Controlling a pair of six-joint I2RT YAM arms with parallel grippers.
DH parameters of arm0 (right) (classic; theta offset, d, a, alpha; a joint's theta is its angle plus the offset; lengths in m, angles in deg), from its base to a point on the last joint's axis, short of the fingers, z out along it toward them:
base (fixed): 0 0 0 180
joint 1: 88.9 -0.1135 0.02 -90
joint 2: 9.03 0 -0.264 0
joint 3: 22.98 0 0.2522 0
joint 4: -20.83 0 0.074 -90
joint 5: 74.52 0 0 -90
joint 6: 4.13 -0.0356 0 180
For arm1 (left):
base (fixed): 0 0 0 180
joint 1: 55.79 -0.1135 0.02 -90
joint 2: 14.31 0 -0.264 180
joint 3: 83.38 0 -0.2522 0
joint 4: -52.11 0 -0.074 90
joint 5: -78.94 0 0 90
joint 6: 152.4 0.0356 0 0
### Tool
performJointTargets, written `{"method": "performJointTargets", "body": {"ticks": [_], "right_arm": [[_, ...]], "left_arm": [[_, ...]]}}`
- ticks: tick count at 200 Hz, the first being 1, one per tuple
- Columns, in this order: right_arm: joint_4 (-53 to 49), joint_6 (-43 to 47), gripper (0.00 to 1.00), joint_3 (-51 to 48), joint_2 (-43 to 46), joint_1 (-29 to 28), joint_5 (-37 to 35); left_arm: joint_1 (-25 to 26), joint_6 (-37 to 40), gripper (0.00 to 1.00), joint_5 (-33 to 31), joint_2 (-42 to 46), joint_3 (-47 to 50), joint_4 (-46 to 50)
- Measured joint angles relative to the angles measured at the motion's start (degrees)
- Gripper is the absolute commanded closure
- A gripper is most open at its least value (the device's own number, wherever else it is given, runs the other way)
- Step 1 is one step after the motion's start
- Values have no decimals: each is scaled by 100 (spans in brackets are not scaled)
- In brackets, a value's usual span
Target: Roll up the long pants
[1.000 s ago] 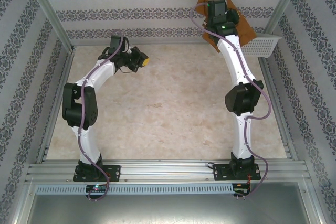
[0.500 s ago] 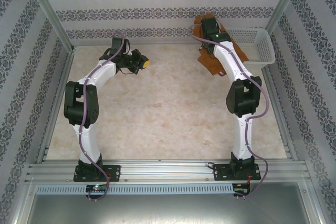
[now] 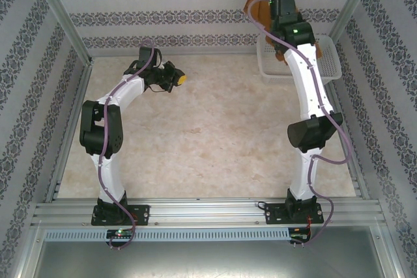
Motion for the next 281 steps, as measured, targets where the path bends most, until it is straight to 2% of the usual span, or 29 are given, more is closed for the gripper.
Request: {"method": "performJointTargets", "body": {"ticks": [34,66,108,138,252,259,263,265,268,272,275,281], "right_arm": [[916,568,100,129,-365,267,-431],[1985,1010,100,-52,-1239,549,-802],[3080,1541,100,-234,-2422,789,-944],[3285,1556,100,-234,-2830,925,-992],[3397,938,100,-553,-2909,1040,-1204],[3324,822,91,-560,-2918,1049,-1211],[3294,761,64,-566,-2920,1058,-1213],[3254,684,55,-568,-2920,1060,-1211],[3195,597,28,-568,-2920,1064,-1217],[3121,439,8,-568,-2920,1071,-1220],[3073,374,3,-568,-2918,1073,-1217],[2920,151,2,-568,-2918,1091,-1198]], "left_arm": [[0,0,100,-4,-2,-2,4],[0,0,100,-9,-2,-2,22],[0,9,100,-98,0,-2,208],[0,24,100,-254,2,-2,393],[85,22,100,-562,66,-4,586],[92,22,100,-564,66,-4,586],[92,22,100,-564,66,-4,586],[92,22,100,-564,66,-4,586],[92,22,100,-564,66,-4,586],[92,22,96,-564,66,-4,586],[92,22,93,-564,66,-4,586],[92,20,77,-566,66,-4,586]]}}
